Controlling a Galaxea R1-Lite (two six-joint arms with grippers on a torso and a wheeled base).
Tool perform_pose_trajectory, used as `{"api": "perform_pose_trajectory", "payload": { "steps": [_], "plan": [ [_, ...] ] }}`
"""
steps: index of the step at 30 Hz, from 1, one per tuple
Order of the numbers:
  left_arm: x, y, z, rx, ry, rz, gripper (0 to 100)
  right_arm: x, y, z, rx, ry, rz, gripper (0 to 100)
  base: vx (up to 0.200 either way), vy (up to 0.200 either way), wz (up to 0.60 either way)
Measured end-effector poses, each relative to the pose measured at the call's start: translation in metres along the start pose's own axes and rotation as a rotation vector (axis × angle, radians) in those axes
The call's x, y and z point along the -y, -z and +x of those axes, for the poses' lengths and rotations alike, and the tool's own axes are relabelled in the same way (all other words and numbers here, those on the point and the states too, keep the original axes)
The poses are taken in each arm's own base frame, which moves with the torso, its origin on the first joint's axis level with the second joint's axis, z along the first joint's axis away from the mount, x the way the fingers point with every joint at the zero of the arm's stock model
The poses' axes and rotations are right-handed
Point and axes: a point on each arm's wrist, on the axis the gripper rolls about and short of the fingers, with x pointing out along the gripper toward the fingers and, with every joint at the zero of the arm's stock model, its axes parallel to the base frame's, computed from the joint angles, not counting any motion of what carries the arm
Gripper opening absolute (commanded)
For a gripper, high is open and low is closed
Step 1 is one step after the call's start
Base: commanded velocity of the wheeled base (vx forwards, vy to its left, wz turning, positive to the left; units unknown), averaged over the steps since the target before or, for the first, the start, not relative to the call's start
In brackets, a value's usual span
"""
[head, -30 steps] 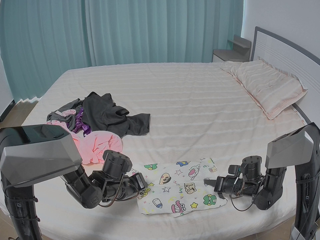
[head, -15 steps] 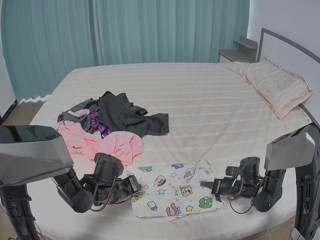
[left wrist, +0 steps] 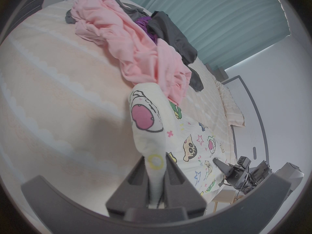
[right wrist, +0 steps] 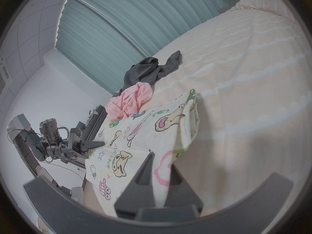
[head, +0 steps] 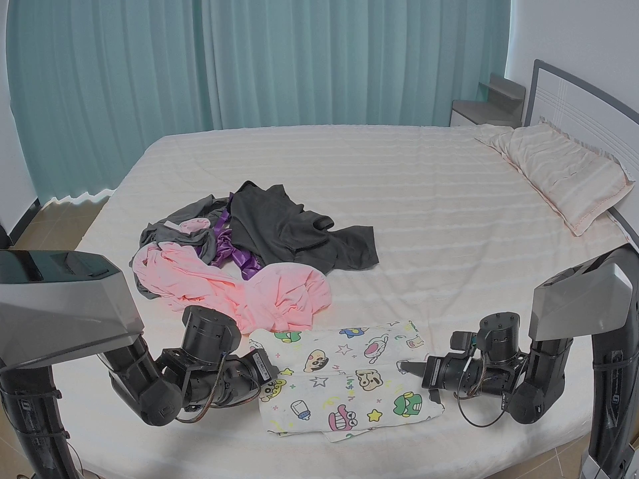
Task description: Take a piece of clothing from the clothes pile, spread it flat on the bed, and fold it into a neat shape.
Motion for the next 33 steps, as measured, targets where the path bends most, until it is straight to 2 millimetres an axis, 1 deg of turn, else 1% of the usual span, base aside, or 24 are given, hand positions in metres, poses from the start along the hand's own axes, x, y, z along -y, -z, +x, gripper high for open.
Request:
{"api": "perform_pose_trajectory", "payload": {
  "steps": [5,6,14,21,27,30,33],
  "plan": [
    [0.001,-0.001,-0.001,0.019,0.026,-0.016,0,0.0,0.001,-0.001,0.001,0.0,0.0,0,0.0,0.0,0.0],
    [0.0,0.0,-0.002,0.021,0.03,-0.017,100,0.0,0.001,-0.002,0.001,0.0,-0.001,100,0.0,0.0,0.0],
    [-0.006,0.005,-0.004,0.016,0.025,-0.026,100,0.001,0.005,-0.009,-0.002,0.008,0.003,100,0.0,0.0,0.0],
    [-0.011,0.005,-0.006,0.025,0.029,-0.053,100,0.004,0.004,-0.023,0.02,0.023,0.013,100,0.0,0.0,0.0],
    [-0.019,-0.001,-0.015,0.053,0.084,-0.091,100,0.003,0.018,-0.052,-0.038,0.064,0.036,100,0.0,0.0,0.0],
    [-0.024,-0.004,-0.023,0.052,0.107,-0.11,100,-0.003,0.028,-0.067,-0.085,0.076,0.039,100,0.0,0.0,0.0],
    [-0.028,-0.006,-0.029,0.059,0.114,-0.124,100,-0.008,0.035,-0.074,-0.115,0.072,0.027,100,0.0,0.0,0.0]
  ]
}}
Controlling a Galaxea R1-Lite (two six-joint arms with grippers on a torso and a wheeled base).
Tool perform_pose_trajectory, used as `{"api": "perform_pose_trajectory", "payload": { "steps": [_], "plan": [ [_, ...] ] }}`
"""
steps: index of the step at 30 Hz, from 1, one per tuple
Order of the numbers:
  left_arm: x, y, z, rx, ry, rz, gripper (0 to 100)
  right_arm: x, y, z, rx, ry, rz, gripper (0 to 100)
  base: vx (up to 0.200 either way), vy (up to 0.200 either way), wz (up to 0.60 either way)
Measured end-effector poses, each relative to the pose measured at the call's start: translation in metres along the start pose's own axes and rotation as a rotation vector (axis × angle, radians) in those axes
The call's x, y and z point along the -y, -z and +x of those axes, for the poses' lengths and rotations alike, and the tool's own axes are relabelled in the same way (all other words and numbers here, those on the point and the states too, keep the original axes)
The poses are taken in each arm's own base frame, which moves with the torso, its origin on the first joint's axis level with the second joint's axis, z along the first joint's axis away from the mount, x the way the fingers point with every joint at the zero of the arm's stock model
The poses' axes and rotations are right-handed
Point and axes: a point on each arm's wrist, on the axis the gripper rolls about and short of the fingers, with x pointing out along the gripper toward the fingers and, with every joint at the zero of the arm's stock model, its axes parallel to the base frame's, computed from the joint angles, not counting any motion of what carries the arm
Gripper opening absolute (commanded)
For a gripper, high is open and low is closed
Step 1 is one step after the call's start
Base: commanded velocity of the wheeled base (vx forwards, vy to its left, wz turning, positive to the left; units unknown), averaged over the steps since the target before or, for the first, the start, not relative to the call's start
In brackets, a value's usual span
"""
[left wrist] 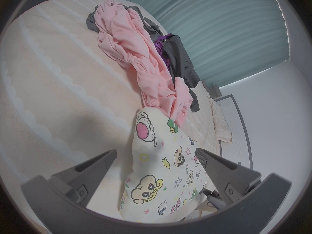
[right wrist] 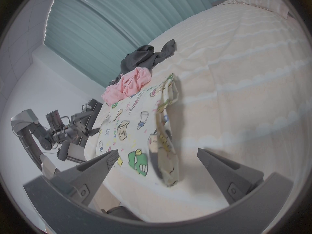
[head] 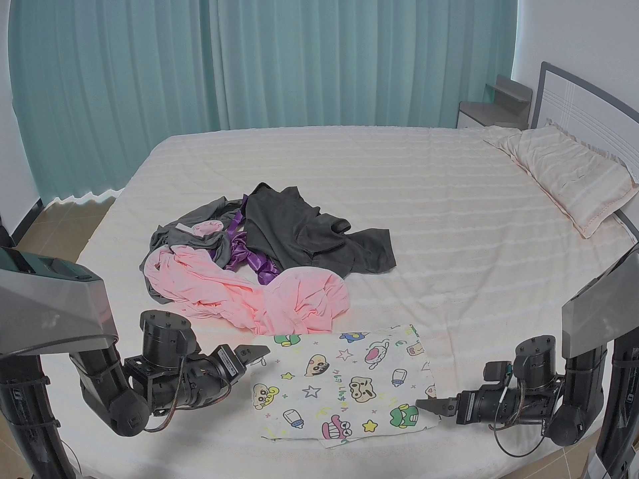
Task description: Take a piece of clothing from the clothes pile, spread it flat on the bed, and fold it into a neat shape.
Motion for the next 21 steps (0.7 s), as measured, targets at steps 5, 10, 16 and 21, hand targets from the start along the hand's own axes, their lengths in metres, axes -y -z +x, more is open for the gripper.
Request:
{"api": "perform_pose_trajectory", "payload": {
  "steps": [5,10,16,21],
  "plan": [
    [-0.001,-0.002,-0.004,0.006,0.0,-0.012,100,-0.01,0.008,-0.001,-0.037,-0.028,-0.043,0,0.0,0.0,0.0],
    [-0.001,-0.003,-0.005,0.009,0.001,-0.014,100,-0.012,0.012,0.001,-0.059,-0.031,-0.052,0,0.0,0.0,0.0],
    [-0.001,-0.003,-0.005,0.01,0.002,-0.014,100,-0.008,0.014,0.002,-0.061,-0.003,-0.055,0,0.0,0.0,0.0],
    [-0.001,-0.003,-0.005,0.009,0.001,-0.014,100,-0.004,0.014,0.002,-0.062,0.029,-0.056,0,0.0,0.0,0.0]
  ]
}}
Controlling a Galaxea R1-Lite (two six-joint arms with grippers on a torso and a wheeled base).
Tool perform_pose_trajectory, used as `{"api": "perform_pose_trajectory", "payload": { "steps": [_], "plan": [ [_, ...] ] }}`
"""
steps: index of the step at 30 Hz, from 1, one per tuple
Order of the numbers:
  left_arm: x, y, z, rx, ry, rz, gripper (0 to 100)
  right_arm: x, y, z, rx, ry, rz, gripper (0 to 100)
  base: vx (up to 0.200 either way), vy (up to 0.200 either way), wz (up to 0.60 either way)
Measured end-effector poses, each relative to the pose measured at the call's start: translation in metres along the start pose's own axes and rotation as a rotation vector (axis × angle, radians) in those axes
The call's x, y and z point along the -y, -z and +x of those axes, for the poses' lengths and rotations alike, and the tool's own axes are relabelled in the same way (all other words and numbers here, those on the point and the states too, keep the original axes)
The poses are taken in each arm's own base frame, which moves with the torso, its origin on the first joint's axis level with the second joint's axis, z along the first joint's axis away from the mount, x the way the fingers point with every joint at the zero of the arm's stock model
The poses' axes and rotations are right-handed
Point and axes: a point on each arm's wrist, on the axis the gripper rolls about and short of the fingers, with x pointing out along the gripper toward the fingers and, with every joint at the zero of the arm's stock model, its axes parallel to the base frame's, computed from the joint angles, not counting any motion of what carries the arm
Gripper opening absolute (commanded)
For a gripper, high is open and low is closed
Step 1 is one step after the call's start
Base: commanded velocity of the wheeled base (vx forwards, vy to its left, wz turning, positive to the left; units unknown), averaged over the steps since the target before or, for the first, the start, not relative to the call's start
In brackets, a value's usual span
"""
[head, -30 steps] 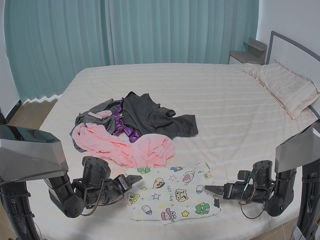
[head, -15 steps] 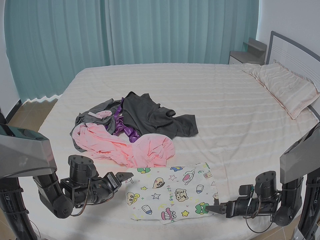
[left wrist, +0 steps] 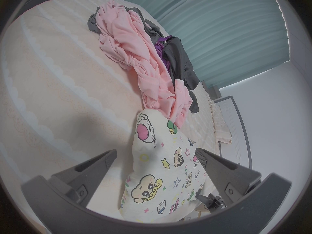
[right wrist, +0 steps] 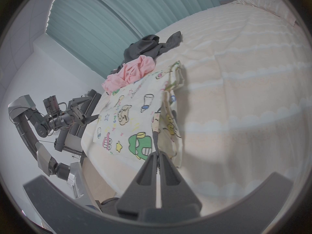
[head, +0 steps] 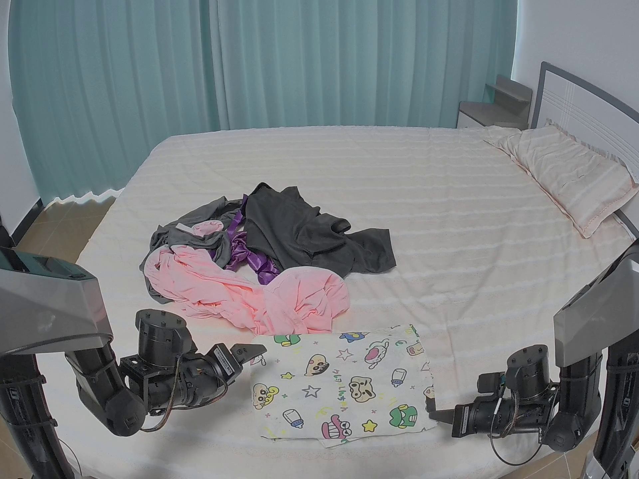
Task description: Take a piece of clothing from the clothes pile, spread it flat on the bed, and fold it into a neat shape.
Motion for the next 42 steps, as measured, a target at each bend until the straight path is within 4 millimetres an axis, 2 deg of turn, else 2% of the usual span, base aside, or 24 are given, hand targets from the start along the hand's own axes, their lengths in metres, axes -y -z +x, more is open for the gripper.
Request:
{"api": "perform_pose_trajectory", "payload": {
  "steps": [6,12,13,20,27,38,42],
  "plan": [
    [0.0,0.0,0.0,-0.002,0.0,0.001,100,0.006,0.006,-0.004,-0.073,0.05,-0.016,0,0.0,0.0,0.0],
    [0.0,0.001,0.0,-0.005,-0.002,0.001,100,0.01,0.002,-0.008,-0.053,0.071,-0.028,0,0.0,0.0,0.0],
    [0.0,0.001,0.0,-0.004,-0.002,0.001,100,0.01,0.001,-0.009,-0.049,0.072,-0.028,100,0.0,0.0,0.0],
    [-0.001,0.001,0.001,-0.005,-0.003,0.001,100,0.009,-0.003,-0.01,-0.016,0.058,-0.043,100,0.0,0.0,0.0],
    [-0.001,0.001,0.001,-0.005,-0.003,0.0,100,0.006,-0.025,-0.008,0.118,0.018,-0.059,100,0.0,0.0,0.0],
    [0.0,0.0,0.002,-0.006,0.003,-0.02,100,0.008,-0.099,0.045,0.239,-0.019,0.041,100,0.0,0.0,0.0],
    [0.001,0.0,0.002,-0.005,0.005,-0.023,100,0.012,-0.114,0.064,0.229,-0.01,0.072,100,0.0,0.0,0.0]
  ]
}}
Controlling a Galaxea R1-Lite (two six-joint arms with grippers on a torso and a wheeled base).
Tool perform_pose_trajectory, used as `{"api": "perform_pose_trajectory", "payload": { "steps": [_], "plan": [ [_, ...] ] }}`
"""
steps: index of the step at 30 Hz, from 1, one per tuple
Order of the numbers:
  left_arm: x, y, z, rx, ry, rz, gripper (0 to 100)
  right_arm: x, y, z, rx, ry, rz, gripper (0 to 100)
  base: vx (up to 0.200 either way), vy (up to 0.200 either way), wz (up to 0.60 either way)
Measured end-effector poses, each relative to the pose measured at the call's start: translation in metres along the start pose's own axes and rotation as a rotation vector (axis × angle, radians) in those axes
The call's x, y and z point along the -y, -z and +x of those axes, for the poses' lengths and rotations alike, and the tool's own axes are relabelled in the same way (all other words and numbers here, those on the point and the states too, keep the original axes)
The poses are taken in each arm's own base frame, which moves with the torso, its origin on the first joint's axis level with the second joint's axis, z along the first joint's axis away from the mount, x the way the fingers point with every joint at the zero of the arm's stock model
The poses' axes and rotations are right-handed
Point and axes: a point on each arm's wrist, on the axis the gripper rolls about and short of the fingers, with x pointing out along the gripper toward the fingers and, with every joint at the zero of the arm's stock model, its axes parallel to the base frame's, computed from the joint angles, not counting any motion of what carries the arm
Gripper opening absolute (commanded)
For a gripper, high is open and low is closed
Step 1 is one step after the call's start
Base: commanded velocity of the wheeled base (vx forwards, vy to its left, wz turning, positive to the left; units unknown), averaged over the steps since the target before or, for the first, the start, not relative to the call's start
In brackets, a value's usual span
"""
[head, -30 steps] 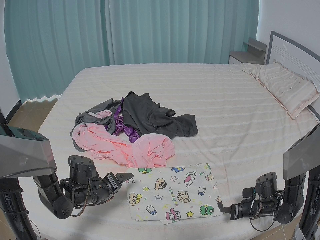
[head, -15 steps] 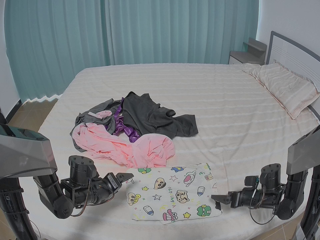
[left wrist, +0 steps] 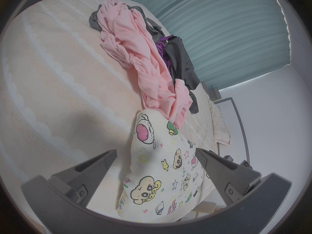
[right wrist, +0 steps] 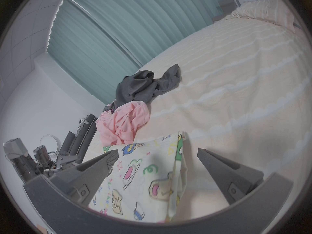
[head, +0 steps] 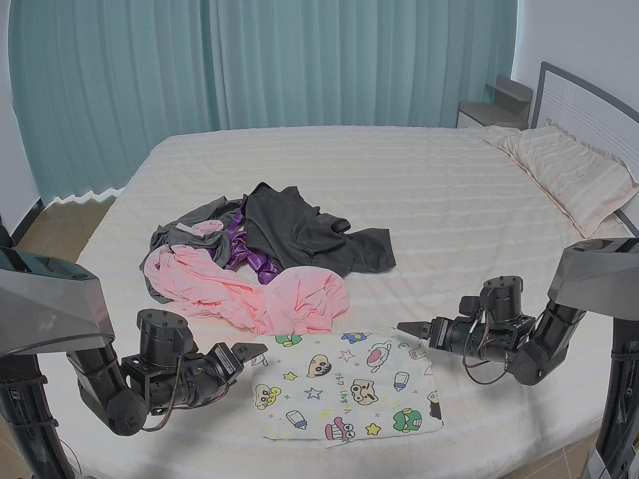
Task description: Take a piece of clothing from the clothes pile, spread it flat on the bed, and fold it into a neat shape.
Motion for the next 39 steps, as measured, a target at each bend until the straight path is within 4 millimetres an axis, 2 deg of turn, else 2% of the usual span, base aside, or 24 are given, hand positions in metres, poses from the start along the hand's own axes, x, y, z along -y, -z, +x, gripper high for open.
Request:
{"api": "perform_pose_trajectory", "payload": {
  "steps": [4,5,14,28,29,36,39],
  "plan": [
    [0.0,0.0,0.0,0.001,0.002,-0.003,100,0.004,-0.003,0.016,-0.004,0.003,0.013,100,0.0,0.0,0.0],
    [0.001,-0.001,0.0,0.001,0.003,-0.002,100,0.004,-0.002,0.019,-0.006,0.003,0.014,0,0.0,0.0,0.0],
    [0.0,-0.001,0.001,0.002,0.003,-0.003,100,0.01,0.001,0.03,-0.014,0.011,0.022,0,0.0,0.0,0.0],
    [0.0,-0.001,0.001,0.002,0.003,-0.003,100,0.028,-0.006,0.027,0.011,0.048,0.053,0,0.0,0.0,0.0],
    [0.0,-0.001,0.001,0.002,0.003,-0.004,100,0.028,-0.006,0.027,0.011,0.048,0.053,100,0.0,0.0,0.0],
    [0.001,-0.001,0.0,0.004,0.003,-0.003,100,0.026,-0.006,0.025,0.02,0.049,0.05,100,0.0,0.0,0.0],
    [0.002,-0.003,-0.001,0.018,0.009,-0.001,100,0.025,-0.012,0.016,0.057,0.072,0.051,100,0.0,0.0,0.0]
  ]
}}
